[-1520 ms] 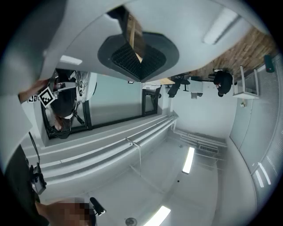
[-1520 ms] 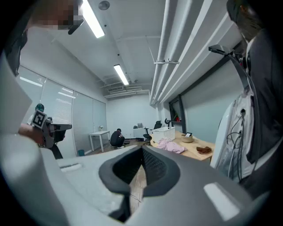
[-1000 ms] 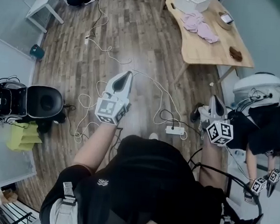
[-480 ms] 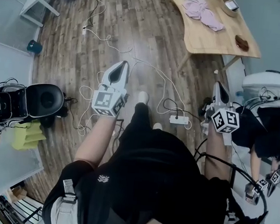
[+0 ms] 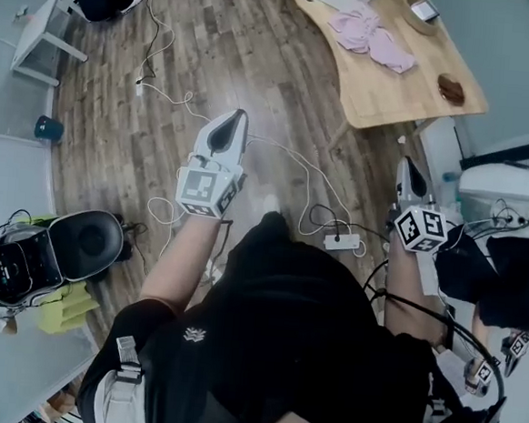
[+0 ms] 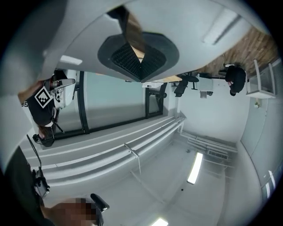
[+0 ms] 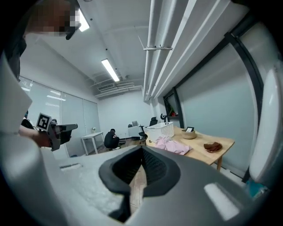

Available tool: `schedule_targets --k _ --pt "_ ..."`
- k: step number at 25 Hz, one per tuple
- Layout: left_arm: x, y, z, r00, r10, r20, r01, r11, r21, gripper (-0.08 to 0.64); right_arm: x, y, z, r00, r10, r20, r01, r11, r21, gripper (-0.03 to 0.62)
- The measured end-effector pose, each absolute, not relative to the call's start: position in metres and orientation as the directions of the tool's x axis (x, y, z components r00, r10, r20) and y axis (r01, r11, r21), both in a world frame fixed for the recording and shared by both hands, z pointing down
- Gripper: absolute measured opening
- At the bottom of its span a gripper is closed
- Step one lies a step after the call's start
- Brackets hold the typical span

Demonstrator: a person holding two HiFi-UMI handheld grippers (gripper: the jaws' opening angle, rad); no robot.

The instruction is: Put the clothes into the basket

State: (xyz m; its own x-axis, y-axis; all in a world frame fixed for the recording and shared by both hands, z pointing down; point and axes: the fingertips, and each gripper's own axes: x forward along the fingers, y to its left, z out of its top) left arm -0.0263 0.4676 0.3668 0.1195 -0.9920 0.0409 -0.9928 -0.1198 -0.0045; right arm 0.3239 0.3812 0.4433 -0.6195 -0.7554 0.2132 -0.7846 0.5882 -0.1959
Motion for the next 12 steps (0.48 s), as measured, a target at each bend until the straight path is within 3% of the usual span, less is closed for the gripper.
schedule_targets --k 5,12 --pt "-0.086 0.424 0.354 0.198 -0.98 0.028 -0.98 -0.199 -0.013 0.008 0.261 0.357 0.419 -0.579 -0.788 0.207 -0.815 0.554 -0.17 0.002" --pt "-0.138 0.341 0.36 0.206 -0.978 0.02 -0.978 -0.206 -0.013 0.008 0.219 0.27 0.422 -0.529 -0.828 0.186 -0.848 0.505 -0.163 0.002"
